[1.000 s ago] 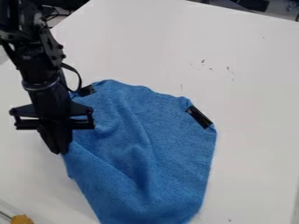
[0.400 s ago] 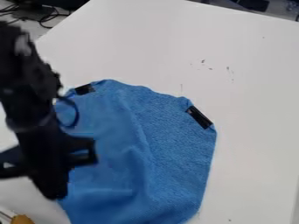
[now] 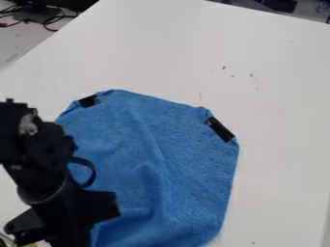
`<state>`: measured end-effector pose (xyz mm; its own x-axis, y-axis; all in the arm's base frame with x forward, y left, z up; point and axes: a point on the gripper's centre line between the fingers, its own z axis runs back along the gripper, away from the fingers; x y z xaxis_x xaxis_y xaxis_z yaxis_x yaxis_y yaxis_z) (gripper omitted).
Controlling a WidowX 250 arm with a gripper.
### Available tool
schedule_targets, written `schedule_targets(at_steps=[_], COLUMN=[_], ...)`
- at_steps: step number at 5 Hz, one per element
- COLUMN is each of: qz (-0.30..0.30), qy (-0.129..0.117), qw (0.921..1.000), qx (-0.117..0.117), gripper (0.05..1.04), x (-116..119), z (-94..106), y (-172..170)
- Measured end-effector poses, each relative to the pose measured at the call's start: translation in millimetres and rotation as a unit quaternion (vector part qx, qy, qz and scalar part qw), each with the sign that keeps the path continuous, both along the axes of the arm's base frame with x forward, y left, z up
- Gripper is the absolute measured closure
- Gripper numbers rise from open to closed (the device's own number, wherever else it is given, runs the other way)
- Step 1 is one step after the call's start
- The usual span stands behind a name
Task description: Arranged the cloth from the center to bottom left
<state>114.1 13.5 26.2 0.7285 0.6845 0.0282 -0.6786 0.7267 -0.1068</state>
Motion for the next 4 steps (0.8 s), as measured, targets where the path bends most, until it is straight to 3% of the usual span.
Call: schedule_targets(at_steps=[1, 2, 3, 4], qz=[-0.011, -0.026, -0.054, -0.120], qy=[0.013, 0.019, 0.039, 0.075], qw=[0.9998, 0.9994, 0.9971, 0.9874], qx=[-0.004, 0.009, 0.036, 0.071], gripper=[0.593, 0.280, 0.081, 0.080], x=[3, 8, 15, 31], z=[-2.4, 4.0, 23.9, 55.9], y=[8, 15, 31, 54])
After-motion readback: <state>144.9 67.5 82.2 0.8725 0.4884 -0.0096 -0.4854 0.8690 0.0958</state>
